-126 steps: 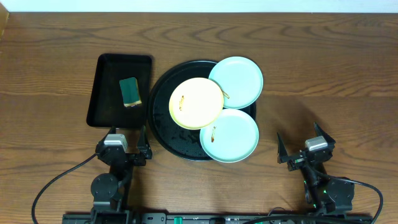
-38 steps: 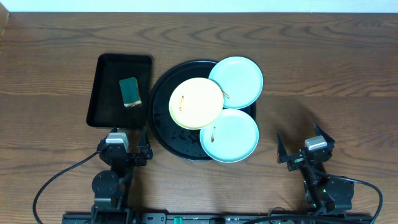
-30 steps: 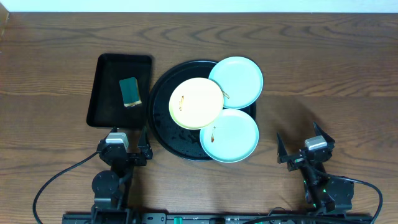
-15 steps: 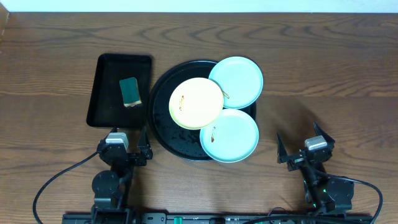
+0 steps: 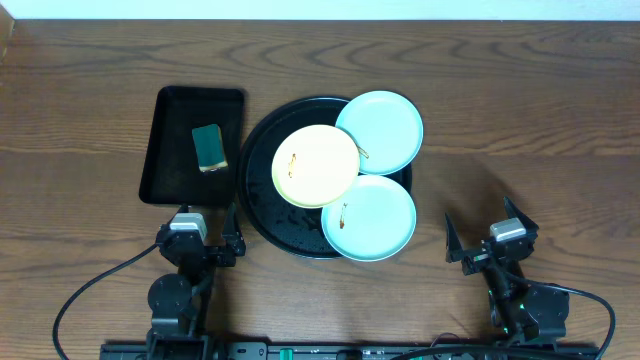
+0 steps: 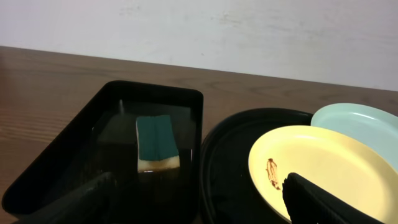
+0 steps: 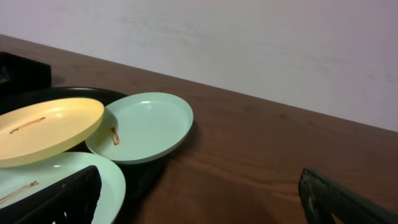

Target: Clean dirty plates on tray and stack at the side

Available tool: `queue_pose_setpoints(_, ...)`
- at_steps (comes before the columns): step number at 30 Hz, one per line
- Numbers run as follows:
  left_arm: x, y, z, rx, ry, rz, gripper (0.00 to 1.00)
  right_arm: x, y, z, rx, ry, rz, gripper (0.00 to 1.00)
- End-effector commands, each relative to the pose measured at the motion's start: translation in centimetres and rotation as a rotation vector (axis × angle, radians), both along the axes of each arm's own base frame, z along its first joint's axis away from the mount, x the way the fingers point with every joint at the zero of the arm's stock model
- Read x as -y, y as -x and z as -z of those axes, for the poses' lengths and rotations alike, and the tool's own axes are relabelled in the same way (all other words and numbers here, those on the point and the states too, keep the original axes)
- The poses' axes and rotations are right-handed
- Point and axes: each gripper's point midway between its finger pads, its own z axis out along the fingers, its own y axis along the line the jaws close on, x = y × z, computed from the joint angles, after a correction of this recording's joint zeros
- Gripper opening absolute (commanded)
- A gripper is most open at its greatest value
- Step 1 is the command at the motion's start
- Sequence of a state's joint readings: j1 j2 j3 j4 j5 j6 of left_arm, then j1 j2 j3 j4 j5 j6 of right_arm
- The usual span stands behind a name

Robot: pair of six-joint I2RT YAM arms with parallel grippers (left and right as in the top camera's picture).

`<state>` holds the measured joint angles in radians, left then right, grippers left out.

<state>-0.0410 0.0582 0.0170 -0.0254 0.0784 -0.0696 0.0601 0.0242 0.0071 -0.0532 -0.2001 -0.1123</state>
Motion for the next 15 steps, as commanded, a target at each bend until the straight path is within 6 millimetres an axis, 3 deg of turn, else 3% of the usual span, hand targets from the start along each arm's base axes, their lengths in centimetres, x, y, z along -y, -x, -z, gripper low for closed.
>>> queue_pose_setpoints(1, 0.2, 0.2, 1.6, -0.051, -0.018, 0.014, 0.85, 0.3, -0.1, 0.2, -0.010, -0.013, 0.018, 0.99)
queue_pose_setpoints(10, 0.2, 0.2, 1.5, -0.048, -0.044, 0.018, 0.85, 0.3, -0.1, 0.2, -0.010, -0.013, 0.018, 0.99)
queue_pose_setpoints(15, 0.2, 0.0, 0.4, -0.003, -0.020, 0.015, 0.85, 0.3, -0.1, 0.2, -0.010, -0.013, 0.018, 0.99)
